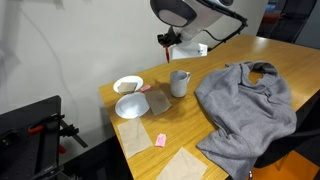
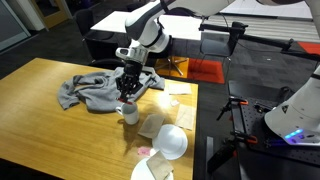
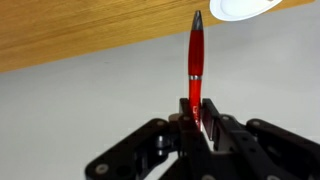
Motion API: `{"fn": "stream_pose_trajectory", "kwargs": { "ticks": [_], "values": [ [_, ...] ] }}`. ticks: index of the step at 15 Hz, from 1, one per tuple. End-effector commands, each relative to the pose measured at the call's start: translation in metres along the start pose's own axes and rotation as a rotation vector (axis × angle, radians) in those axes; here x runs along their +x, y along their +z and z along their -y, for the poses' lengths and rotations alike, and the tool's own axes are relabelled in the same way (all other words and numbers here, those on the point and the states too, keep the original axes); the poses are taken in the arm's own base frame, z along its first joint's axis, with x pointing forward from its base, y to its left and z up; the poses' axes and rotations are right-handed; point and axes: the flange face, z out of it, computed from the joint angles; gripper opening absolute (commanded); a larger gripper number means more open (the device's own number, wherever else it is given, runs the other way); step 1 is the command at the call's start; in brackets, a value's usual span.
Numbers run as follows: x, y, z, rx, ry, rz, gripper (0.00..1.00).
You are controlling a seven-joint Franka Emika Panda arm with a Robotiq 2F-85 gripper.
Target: Pick up the pen from the table and put it in the white mug cup.
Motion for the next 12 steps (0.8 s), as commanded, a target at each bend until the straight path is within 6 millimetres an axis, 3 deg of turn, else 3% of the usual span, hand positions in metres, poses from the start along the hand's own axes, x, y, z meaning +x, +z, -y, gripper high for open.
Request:
{"fn": "stream_pose_trajectory", "kwargs": {
  "ticks": [1, 12],
  "values": [
    [-0.011, -0.008, -0.013, 0.001, -0.048, -0.081, 0.04],
    [-0.057, 0.002, -0.019, -0.116, -0.079, -0.138, 0.04]
  ]
}}
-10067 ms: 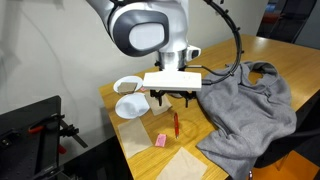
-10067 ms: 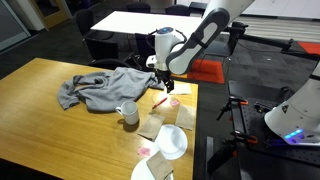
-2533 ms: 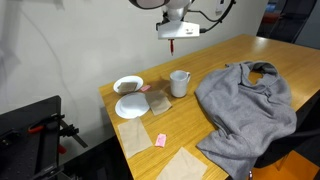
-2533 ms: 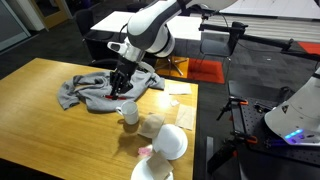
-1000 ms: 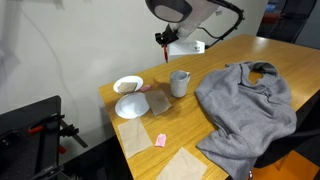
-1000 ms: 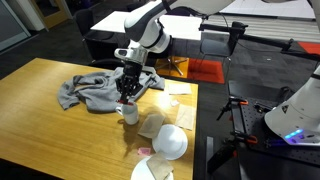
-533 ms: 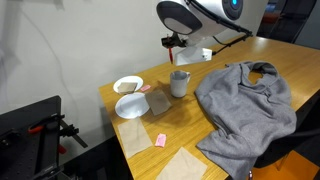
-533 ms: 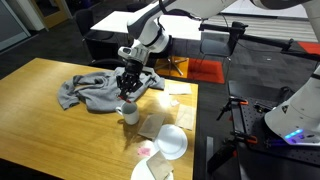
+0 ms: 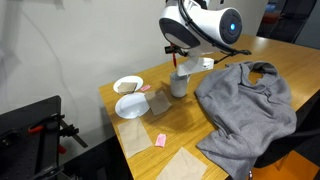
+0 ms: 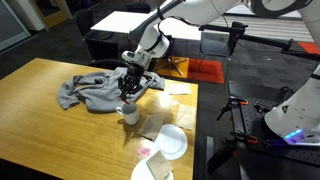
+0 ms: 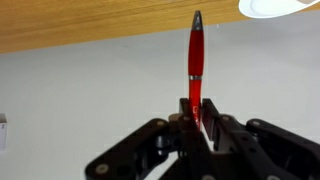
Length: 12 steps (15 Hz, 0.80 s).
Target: Pick up the pen from the table and put it in the white mug cup.
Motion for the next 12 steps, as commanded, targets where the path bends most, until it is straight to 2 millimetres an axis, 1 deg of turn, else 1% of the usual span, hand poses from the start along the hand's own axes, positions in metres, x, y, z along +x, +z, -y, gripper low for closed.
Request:
{"fn": "stream_pose_trajectory", "kwargs": {
  "ticks": [1, 6, 12],
  "values": [
    [-0.006, 0.002, -0.003, -0.041, -0.018, -0.007, 0.04],
    [-0.024, 0.003, 0.0, -0.068, 0.006, 0.006, 0.04],
    [-0.043, 0.016, 0.004, -0.082, 0.042, 0.02, 0.04]
  ]
}}
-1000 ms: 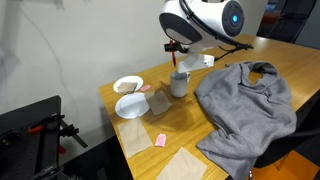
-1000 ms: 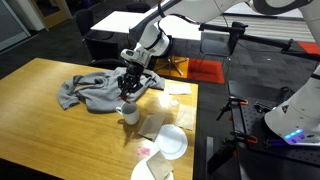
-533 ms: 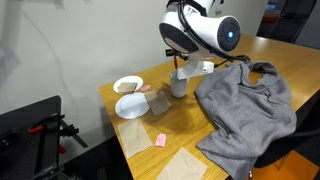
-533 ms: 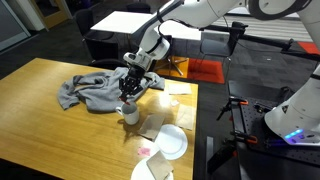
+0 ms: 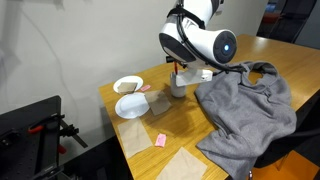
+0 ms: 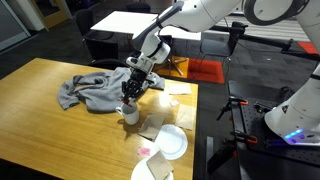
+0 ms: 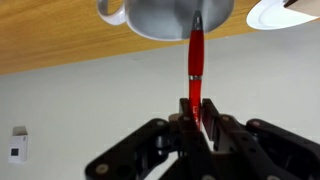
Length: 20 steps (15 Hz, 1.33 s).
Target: Pick up the pen from the table and put it in the white mug cup.
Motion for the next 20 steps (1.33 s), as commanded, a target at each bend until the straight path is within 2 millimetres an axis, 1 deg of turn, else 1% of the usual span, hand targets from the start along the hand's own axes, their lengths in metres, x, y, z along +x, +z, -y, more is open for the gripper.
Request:
{"fn": "stream_pose_trajectory", "kwargs": {
  "ticks": [1, 7, 8, 9, 10, 11, 13, 16, 17, 20],
  "values": [
    [-0.006, 0.01, 0.0, -0.043, -0.008, 0.021, 0.04],
    [-0.021, 0.029, 0.002, -0.099, 0.018, 0.088, 0.04],
    [-0.024, 0.03, 0.003, -0.108, 0.027, 0.103, 0.42],
    [-0.025, 0.032, 0.003, -0.118, 0.029, 0.113, 0.44],
    [-0.027, 0.033, 0.003, -0.126, 0.033, 0.122, 0.5],
    [-0.028, 0.034, 0.003, -0.135, 0.035, 0.131, 0.58],
    [-0.03, 0.034, 0.002, -0.151, 0.039, 0.143, 0.71],
    [-0.029, 0.032, 0.002, -0.173, 0.041, 0.148, 0.95],
    [-0.029, 0.031, 0.002, -0.18, 0.042, 0.149, 0.99],
    [-0.022, 0.026, 0.004, -0.194, 0.038, 0.143, 1.0]
  ]
}}
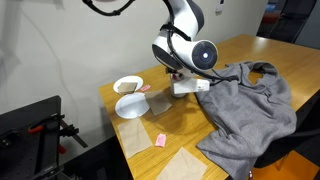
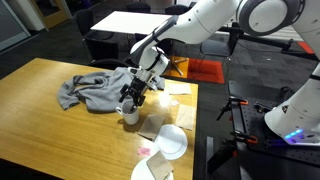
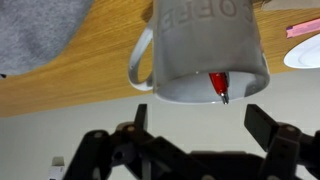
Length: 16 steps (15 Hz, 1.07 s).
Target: Pick up the pen from the table and put it in the white mug cup.
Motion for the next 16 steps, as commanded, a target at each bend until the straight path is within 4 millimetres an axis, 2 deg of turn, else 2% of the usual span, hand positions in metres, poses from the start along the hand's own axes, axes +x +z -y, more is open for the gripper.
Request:
{"fn": "stream_pose_trajectory", "kwargs": {
  "ticks": [1, 7, 16],
  "values": [
    [0.013, -0.01, 0.003, -0.041, -0.015, -0.009, 1.0],
    [0.039, -0.041, -0.002, -0.101, -0.054, -0.066, 1.0],
    [0.103, -0.117, 0.005, -0.141, -0.116, -0.121, 1.0]
  ]
}}
